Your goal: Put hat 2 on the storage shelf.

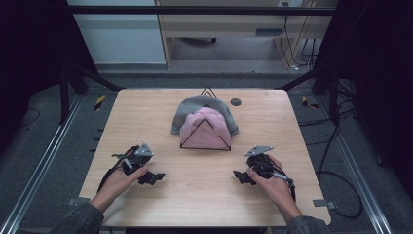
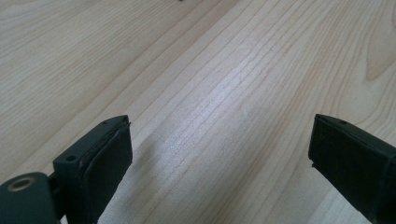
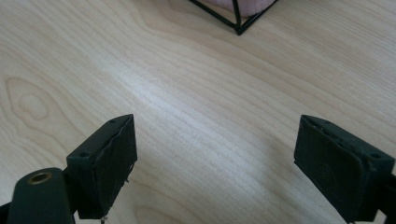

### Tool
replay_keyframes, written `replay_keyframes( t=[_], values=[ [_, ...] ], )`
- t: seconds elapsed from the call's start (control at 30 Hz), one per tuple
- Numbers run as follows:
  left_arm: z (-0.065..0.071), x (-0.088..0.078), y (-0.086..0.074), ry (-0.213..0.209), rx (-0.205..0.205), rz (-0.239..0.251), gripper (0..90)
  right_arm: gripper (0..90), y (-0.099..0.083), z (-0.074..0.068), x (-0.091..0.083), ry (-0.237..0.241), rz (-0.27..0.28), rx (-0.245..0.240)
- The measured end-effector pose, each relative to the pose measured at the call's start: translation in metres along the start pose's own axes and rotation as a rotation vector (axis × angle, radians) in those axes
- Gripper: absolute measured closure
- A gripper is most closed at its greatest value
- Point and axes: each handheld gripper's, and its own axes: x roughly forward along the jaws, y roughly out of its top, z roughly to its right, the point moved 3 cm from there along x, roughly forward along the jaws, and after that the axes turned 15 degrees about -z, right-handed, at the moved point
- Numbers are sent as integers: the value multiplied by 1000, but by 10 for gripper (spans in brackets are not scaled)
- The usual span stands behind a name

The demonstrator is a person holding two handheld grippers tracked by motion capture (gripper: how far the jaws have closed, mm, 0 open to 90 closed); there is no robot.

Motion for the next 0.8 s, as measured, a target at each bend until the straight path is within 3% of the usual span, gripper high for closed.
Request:
replay_keyframes(
  t=[0.23,0.4,0.6,0.7,0.8],
  values=[
    [-4,6,-4,-6,-25,1,54,122,-1,3,6,-3,-4,29],
    [-6,12,-5,1,-28,-26,50,115,-3,1,10,-3,-14,33],
    [-6,14,-8,18,-37,3,37,98,-3,-1,13,-10,-10,35],
    [-3,17,-10,57,-9,17,20,83,-4,-3,14,-22,-1,35],
    [-1,19,-12,57,-13,40,0,66,-6,-5,15,-32,12,36]
  ],
)
